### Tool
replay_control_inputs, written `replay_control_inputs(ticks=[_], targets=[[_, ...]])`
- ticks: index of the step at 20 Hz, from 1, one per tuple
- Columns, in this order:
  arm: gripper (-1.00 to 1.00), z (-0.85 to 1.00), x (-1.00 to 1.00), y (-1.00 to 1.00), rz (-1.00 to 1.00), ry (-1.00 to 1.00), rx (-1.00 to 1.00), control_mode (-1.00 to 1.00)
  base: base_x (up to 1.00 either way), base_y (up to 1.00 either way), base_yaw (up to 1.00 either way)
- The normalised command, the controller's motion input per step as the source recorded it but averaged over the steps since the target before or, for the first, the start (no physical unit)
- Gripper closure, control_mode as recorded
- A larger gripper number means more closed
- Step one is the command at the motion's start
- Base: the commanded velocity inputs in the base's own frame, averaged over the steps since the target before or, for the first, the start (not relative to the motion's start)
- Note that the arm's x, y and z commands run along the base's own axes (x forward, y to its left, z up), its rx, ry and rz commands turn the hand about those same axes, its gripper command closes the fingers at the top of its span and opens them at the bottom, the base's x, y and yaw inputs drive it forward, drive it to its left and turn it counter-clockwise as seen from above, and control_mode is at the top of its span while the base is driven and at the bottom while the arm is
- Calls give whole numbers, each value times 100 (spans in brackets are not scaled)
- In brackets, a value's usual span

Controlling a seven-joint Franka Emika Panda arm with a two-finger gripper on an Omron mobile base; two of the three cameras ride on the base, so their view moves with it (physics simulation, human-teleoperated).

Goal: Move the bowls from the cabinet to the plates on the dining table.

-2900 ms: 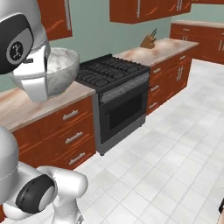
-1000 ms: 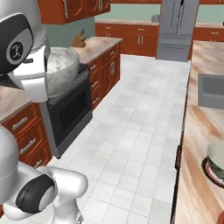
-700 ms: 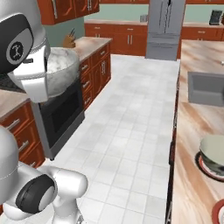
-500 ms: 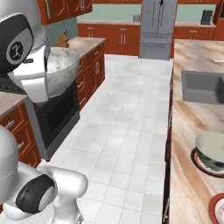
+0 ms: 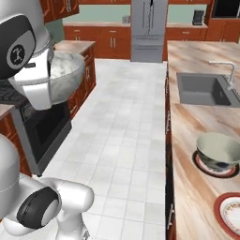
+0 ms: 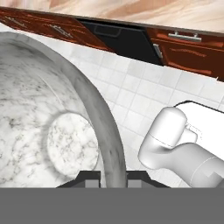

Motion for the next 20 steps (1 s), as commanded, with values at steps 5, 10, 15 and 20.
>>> replay_control_inputs(ticks=[5, 10, 15, 20], targets=[[100, 0, 0, 0, 0, 0, 0, 100, 0, 7, -24], [100, 0, 0, 0, 0, 0, 0, 100, 0, 9, -23], [100, 0, 0, 0, 0, 0, 0, 100, 0, 5, -22], [100, 0, 0, 0, 0, 0, 0, 100, 0, 0, -24]])
